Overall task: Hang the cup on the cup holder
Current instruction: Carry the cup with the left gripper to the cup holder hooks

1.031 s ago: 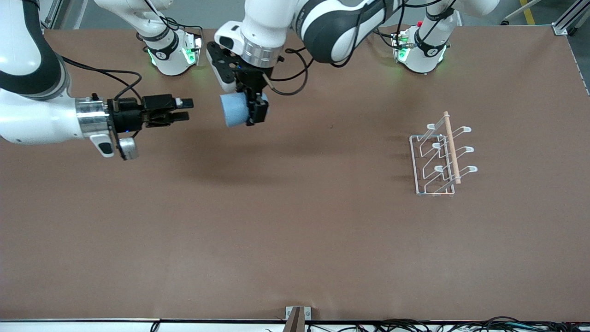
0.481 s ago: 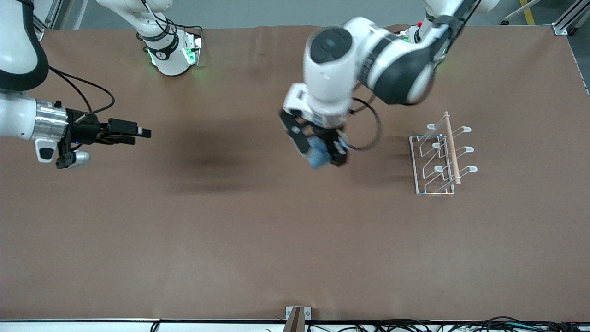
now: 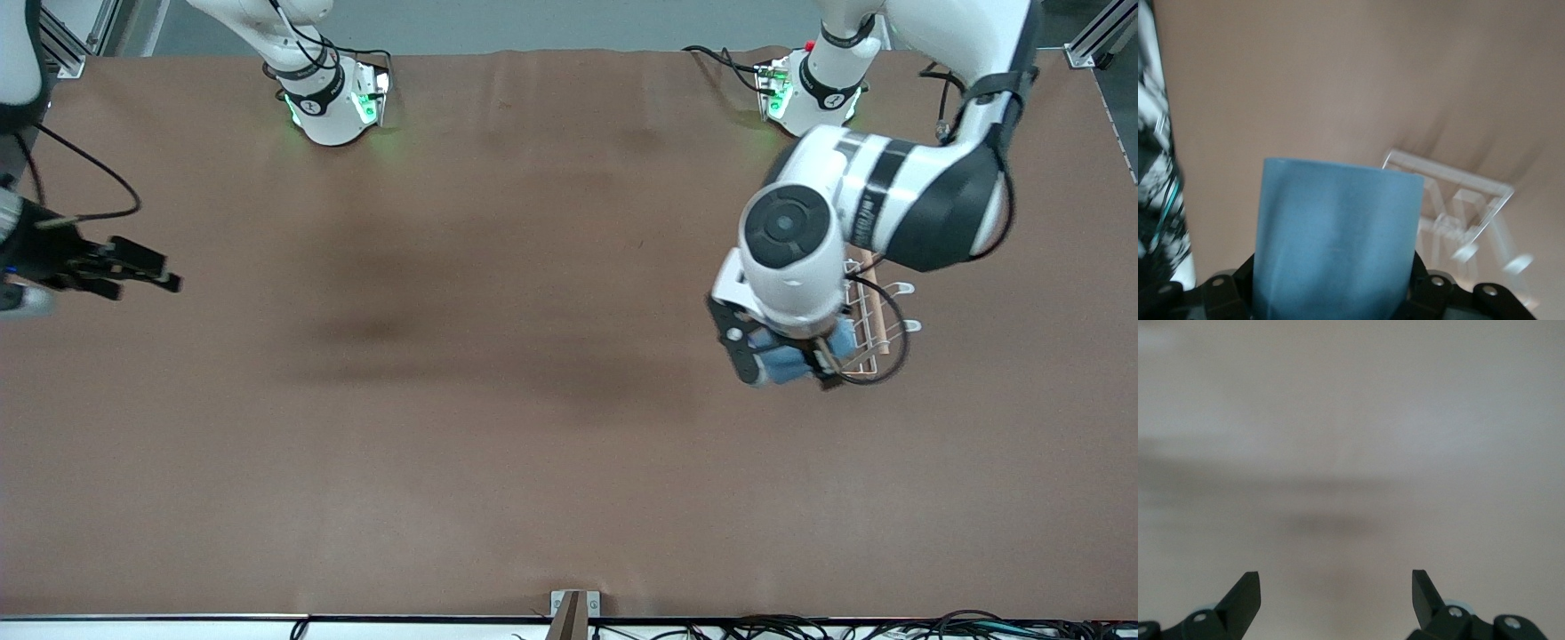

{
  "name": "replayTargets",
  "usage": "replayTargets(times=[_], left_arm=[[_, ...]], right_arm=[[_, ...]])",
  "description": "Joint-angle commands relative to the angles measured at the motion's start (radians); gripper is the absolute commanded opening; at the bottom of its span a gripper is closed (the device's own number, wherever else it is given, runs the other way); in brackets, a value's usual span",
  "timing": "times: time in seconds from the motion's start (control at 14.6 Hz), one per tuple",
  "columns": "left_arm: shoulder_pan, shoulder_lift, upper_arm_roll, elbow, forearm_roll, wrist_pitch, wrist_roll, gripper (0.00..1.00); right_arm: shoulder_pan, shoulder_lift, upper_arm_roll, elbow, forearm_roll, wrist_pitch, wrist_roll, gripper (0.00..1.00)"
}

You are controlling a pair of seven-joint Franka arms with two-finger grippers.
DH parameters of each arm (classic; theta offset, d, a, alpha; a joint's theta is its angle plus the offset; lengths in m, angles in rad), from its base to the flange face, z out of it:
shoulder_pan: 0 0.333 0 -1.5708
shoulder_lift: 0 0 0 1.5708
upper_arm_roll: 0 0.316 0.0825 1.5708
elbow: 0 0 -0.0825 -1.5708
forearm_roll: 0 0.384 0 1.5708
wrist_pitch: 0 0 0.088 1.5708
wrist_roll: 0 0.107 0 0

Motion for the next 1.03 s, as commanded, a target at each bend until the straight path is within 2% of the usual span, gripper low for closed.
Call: replayTargets(times=[0.0,0.14,0.41,0.69,0.96], left_arm=[[0.033,0.009,-0.009,-0.091,0.221,-0.047,0.033,0.65],[0.034,0.012,-0.009,-0.141,0.314,-0.050,0.036,0.65],[0.039,0.012,-0.008,-0.230,0.421,-0.095,0.042,0.65],[0.025,0.012,-0.008,-0.267,0.443,-0.144,0.041,0.65],[-0.002,0.014,-0.015,-0.278,0.443,-0.150,0.046,0.65]], right_arm=[[0.001,-0.006,0.019,0.129,-0.092,-0.081,0.067,1.00],[0.008,-0.027,0.020,0.171,-0.092,-0.160,0.105,1.00],[0.097,-0.121,0.026,0.136,-0.093,-0.174,0.219,1.00],[0.165,-0.119,0.026,0.140,-0.093,-0.237,0.305,1.00],[0.151,-0.110,0.017,0.155,-0.090,-0.231,0.270,1.00]])
